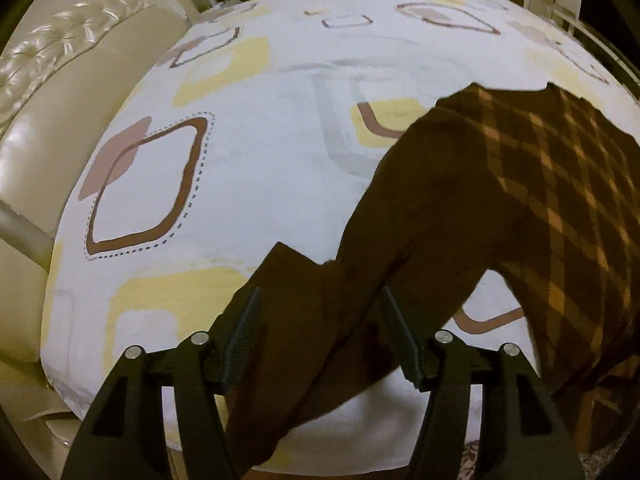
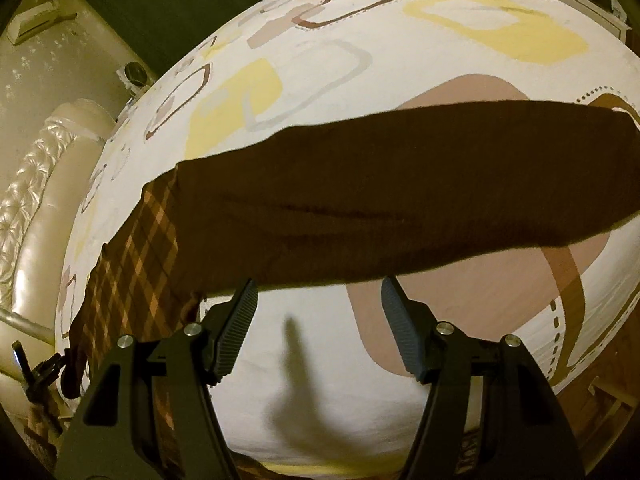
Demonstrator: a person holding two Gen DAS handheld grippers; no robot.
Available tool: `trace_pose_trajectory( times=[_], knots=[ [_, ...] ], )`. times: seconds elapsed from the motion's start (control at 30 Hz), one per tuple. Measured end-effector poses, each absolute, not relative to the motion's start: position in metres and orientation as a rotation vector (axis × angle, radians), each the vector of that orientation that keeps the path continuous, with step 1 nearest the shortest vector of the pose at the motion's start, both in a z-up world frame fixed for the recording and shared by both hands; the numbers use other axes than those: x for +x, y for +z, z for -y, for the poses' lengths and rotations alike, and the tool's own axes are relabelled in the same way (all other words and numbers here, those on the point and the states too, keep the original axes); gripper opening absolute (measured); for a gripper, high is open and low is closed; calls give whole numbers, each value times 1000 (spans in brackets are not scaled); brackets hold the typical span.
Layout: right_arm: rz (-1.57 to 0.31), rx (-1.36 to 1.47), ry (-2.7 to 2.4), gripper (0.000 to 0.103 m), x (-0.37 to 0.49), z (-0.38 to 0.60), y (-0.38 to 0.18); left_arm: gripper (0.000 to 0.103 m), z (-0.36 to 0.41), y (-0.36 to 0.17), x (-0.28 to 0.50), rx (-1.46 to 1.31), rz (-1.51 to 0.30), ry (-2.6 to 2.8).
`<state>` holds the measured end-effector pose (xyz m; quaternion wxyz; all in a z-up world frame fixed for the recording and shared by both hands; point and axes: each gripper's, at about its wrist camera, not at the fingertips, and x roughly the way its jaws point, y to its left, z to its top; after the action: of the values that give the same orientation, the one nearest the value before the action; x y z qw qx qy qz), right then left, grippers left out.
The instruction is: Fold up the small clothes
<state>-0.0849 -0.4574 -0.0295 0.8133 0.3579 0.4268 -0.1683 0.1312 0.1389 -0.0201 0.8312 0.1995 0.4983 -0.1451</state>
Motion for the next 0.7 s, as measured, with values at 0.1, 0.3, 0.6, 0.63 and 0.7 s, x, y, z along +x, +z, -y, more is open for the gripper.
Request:
trace_pose_trajectory(
  times=[0.1, 0.3, 0.6, 0.63, 0.7],
  knots=[
    [-915, 761, -359, 64, -85, 457, -32, 59, -137, -27, 135, 424, -1080, -307],
    [-918, 756, -359, 65, -84, 457, -33, 25, -137, -32, 138, 428, -1107, -320],
    [-922, 744, -360, 65, -83, 456, -34, 15, -151, -27, 140, 322, -1117, -362],
    [-922, 744, -361, 65, -84, 456, -34, 16, -150, -29, 141, 325, -1129, -361],
    [-922, 742, -362, 65, -83, 456, -35, 17, -149, -32, 143, 326, -1142, -355]
  ],
)
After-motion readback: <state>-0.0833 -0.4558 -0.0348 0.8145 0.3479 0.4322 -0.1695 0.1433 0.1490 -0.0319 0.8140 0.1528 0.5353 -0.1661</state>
